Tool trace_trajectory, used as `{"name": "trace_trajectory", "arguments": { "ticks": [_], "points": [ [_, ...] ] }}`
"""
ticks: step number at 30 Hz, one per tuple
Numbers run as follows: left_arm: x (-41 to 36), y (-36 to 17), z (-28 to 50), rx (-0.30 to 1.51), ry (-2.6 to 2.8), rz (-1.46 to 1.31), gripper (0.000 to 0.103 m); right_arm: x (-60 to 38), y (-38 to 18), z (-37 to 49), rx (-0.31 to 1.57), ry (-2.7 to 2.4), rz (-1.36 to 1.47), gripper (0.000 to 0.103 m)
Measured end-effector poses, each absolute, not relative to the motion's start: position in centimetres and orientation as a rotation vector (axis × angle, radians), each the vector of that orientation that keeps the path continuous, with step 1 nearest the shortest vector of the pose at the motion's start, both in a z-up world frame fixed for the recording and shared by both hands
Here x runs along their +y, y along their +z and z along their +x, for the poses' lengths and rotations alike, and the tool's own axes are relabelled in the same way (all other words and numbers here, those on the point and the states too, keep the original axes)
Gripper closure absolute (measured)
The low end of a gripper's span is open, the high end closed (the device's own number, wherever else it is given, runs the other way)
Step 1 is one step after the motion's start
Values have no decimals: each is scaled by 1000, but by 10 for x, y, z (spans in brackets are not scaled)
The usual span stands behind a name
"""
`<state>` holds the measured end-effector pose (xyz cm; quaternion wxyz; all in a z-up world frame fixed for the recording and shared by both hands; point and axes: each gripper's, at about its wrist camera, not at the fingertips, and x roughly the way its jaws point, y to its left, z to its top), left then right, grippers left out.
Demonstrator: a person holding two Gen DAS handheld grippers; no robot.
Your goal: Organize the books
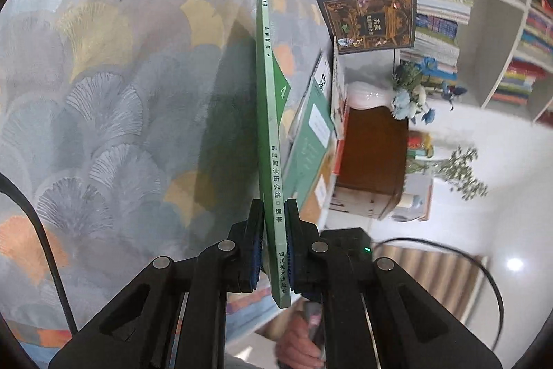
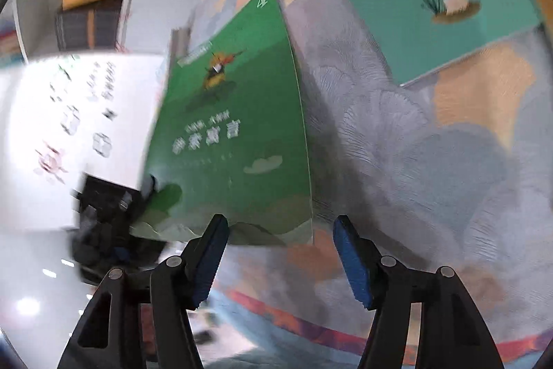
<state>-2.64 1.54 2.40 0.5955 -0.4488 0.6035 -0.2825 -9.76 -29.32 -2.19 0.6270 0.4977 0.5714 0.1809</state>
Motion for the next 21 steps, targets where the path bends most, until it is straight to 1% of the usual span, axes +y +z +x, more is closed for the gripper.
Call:
{"name": "trace_trajectory", "arguments": {
  "ticks": [3, 4, 5, 6, 7, 9, 12, 19, 21],
  "points": [
    [13, 21, -26, 1416, -660, -1075, 96, -295, -32, -93, 1263, 441, 1255, 43],
    [14, 20, -26, 1420, -660, -1070, 96, -296, -31, -92, 1248, 441, 1265, 47],
    [15, 19, -26, 1425, -658, -1063, 96, -297, -30, -91, 1237, 446, 1268, 56],
    [16, 18, -26, 1428, -649, -1056, 96, -296, -27, -89, 1231, 452, 1258, 61],
    [17, 17, -26, 1433, -642, -1046, 96, -295, -22, -87, 1228, 443, 1214, 63],
    [16, 16, -24, 1443, -623, -1005, 96, -289, -11, -82, 1234, 430, 1106, 71],
    [15, 18, -23, 1451, -601, -889, 96, -275, 4, -75, 1252, 400, 921, 71],
    [-6, 38, -30, 1413, -594, -468, 94, -231, 33, -71, 1259, 305, 526, 72],
    [-9, 41, -31, 1401, -593, -413, 94, -217, 39, -70, 1256, 290, 420, 72]
  ]
}}
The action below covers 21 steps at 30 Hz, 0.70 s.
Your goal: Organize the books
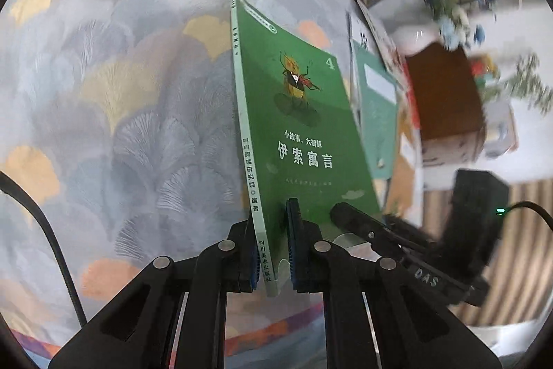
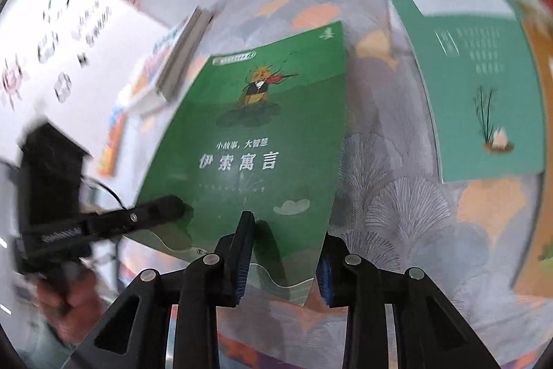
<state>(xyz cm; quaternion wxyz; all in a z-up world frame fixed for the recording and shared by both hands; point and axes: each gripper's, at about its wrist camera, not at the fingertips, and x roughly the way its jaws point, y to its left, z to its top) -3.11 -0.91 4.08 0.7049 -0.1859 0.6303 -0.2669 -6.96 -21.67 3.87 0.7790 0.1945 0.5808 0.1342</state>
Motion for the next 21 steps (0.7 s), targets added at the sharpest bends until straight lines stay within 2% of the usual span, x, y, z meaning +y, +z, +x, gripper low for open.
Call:
{"name": "trace_trajectory", "arguments": {
  "ticks": [10, 21],
  "points": [
    [9, 67, -40, 1283, -702, -323, 94, -176, 71, -85, 1176, 267, 152, 72],
    [40, 90, -23, 1209, -779, -409, 92, -154, 113, -77, 1098, 254, 133, 72]
  ]
}}
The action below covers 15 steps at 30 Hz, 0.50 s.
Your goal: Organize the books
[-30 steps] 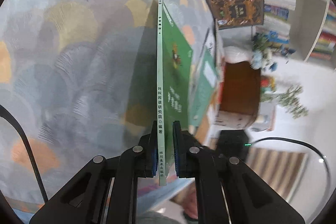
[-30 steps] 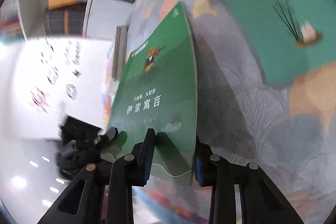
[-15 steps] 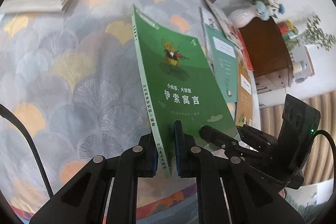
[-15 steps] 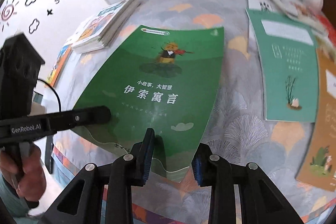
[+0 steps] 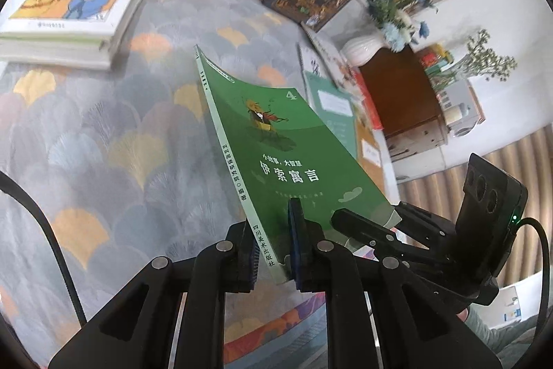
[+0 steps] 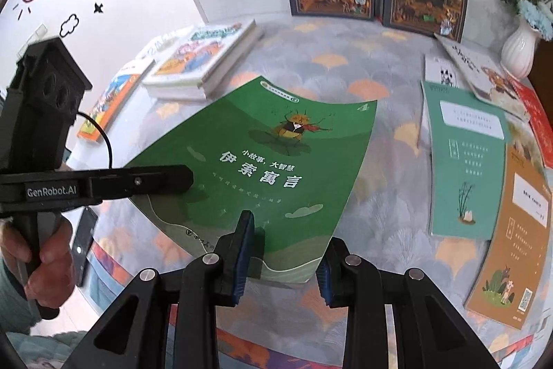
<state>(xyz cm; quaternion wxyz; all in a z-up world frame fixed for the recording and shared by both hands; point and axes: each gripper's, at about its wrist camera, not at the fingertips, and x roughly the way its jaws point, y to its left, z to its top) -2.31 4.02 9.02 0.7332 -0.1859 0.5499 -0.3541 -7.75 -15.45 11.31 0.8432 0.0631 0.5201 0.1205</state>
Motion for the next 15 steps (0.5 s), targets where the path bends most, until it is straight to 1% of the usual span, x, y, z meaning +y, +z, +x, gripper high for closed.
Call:
{"name": "trace_trajectory", "arguments": {
  "ticks": [7, 12, 15],
  "points": [
    [81, 120, 11, 1091, -784, -463, 92, -118, 147, -41, 1021, 269, 97, 72],
    [119, 127, 46, 1038, -721, -464, 91, -79, 151, 5, 998, 322, 79, 71],
    [144, 125, 68, 1017, -669, -475, 91, -58, 145, 34, 1014, 371, 127, 71]
  ]
}}
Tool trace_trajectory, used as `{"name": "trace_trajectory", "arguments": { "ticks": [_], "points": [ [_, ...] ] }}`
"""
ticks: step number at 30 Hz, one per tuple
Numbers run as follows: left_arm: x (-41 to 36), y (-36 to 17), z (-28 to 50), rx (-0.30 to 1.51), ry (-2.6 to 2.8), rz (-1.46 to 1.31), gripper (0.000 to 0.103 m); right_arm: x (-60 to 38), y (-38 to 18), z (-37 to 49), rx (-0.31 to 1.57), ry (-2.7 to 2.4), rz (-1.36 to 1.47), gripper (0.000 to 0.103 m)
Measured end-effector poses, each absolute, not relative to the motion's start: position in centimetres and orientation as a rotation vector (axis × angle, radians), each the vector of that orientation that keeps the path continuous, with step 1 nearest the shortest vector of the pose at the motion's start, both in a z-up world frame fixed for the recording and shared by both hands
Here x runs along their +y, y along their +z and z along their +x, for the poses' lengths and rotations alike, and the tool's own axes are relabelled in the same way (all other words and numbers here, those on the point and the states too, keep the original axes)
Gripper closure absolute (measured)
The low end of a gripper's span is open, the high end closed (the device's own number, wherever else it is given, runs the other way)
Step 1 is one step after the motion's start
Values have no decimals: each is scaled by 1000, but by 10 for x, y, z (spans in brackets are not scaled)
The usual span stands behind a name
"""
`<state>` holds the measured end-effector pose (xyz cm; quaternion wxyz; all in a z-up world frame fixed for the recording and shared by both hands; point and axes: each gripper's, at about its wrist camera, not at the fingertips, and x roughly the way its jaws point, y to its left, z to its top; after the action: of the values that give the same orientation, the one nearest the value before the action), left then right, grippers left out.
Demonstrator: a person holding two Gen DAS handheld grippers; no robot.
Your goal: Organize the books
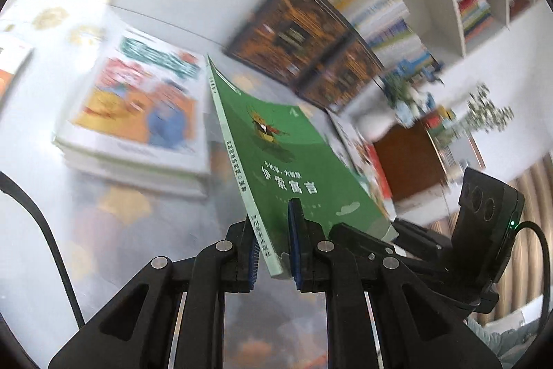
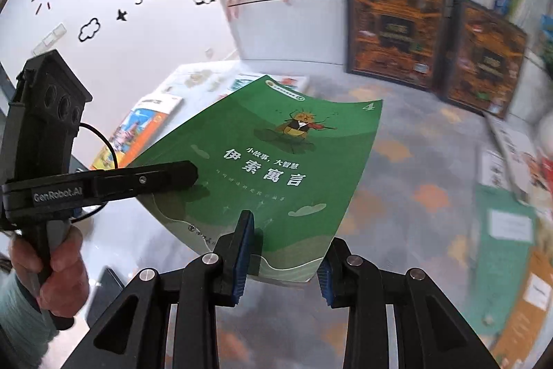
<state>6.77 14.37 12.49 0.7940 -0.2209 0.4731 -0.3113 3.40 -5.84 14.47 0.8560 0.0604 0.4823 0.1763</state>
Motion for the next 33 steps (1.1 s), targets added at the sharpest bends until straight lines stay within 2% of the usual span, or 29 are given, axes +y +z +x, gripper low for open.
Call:
{"name": "trace_trajectory", "arguments": {
  "ticks": [8, 16, 28, 33],
  "points": [
    [199, 97, 124, 1006, -557, -506, 91, 2, 116, 102, 1066, 429, 176, 70],
    [225, 66, 165, 1020, -514, -602, 92, 21, 95, 150, 1112, 409, 214, 70],
    [256, 49, 164, 1043, -367, -630, 92, 21, 62, 172, 1200, 384, 281, 69],
    [265, 60, 140, 1031, -350, -625, 92, 7, 63, 159, 1228, 376, 301, 47]
  ]
}}
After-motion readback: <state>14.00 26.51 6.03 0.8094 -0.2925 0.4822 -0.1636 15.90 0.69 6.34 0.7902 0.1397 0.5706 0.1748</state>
